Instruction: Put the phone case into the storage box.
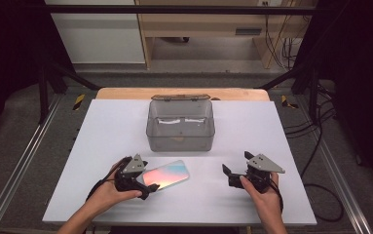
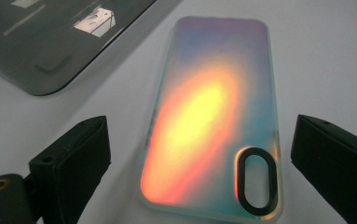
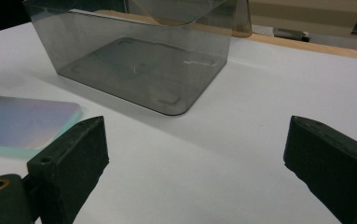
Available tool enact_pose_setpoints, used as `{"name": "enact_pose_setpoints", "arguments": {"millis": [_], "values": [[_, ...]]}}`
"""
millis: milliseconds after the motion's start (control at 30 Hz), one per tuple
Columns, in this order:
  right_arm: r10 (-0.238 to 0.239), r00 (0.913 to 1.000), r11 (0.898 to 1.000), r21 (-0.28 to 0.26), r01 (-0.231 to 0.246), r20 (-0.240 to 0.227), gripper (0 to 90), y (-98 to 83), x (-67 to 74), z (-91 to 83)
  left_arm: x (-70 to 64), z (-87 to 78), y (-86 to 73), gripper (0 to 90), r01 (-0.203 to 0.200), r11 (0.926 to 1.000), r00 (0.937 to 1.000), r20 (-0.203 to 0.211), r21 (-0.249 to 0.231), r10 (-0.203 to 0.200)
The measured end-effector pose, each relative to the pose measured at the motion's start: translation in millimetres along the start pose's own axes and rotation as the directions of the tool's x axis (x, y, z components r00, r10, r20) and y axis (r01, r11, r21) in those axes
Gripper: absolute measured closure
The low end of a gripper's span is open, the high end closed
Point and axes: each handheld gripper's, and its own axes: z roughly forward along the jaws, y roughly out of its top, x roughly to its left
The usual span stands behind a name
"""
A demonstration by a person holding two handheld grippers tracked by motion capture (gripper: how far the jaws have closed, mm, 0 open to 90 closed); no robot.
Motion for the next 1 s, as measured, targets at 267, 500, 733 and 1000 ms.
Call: {"name": "enact_pose_setpoints", "arguments": {"millis": [267, 500, 733, 1000], "values": [[0.002, 1.0000, 1.000, 0.002, -0.002, -0.008, 6.7, 0.1, 0.9, 0.1, -1.7, 4.1, -0.6, 4.8, -0.006, 0.9999, 0.9999, 0.016, 0.013, 0.006], [0.000, 1.0000, 1.000, 0.002, 0.000, -0.007, 6.7, 0.0, 0.6, -0.4, -1.5, 5.8, -2.5, 5.0, 0.001, 0.9999, 0.9998, 0.019, 0.017, -0.001], [0.000, 1.0000, 1.000, 0.002, 0.000, -0.009, 6.7, 0.1, 0.8, -0.6, -2.5, 7.4, -3.2, 5.0, -0.001, 0.9998, 0.9996, 0.028, 0.021, 0.000], [0.001, 0.9999, 1.000, 0.000, -0.001, -0.010, 6.7, 0.3, 1.1, -0.9, -3.3, 7.8, -3.0, 5.0, -0.010, 0.9995, 0.9994, 0.032, 0.029, 0.009]]}}
